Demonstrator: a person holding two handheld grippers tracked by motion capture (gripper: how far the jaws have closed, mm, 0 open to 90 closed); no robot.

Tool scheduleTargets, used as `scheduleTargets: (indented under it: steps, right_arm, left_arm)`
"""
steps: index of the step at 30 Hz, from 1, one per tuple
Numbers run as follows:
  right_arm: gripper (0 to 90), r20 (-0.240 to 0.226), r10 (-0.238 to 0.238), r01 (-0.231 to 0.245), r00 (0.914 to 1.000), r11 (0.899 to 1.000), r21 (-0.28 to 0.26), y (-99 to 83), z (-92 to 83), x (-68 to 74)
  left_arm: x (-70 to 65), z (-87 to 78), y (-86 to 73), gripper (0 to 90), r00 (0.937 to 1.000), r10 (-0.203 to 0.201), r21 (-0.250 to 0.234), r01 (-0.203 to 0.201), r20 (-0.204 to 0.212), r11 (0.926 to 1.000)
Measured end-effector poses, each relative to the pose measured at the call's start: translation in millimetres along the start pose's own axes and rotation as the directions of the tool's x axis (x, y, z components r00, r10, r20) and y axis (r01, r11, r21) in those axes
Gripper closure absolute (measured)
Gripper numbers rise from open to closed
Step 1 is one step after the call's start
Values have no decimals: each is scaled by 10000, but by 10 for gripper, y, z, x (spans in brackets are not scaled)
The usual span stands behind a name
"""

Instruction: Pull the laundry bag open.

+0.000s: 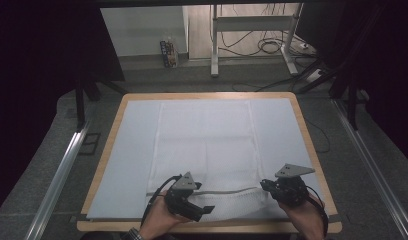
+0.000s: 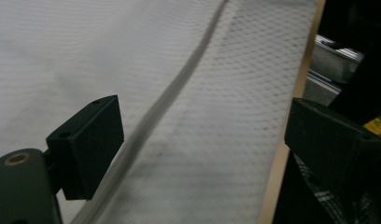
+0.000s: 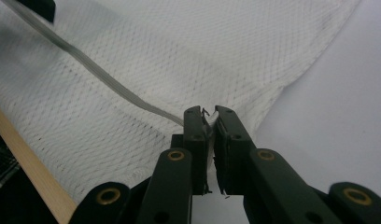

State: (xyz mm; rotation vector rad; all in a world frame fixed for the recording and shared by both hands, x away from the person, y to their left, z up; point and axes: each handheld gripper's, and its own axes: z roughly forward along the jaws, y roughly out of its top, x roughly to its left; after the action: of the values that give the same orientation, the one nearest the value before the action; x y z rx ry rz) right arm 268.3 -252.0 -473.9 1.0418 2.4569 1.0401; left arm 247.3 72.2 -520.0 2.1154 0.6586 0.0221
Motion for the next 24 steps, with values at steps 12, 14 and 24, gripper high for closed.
scheduleTargets:
  steps: [12,14,24]
  right_arm:
    - [823,-224,287,-297,9993,9986,-443,59,-37,-10]
    - [824,-296,376,-392,9989,9977,-551,75,-46,-12]
    - [824,-766,719,-790,9945,9924,-940,122,-82,-29]
  left_arm:
    - [-304,444,141,217,9944,878,468,-906,588,9948]
    - [-367,507,189,243,9920,1134,532,-1164,559,9918]
    - [-444,643,266,507,9900,1409,1122,-1396,-34,9838]
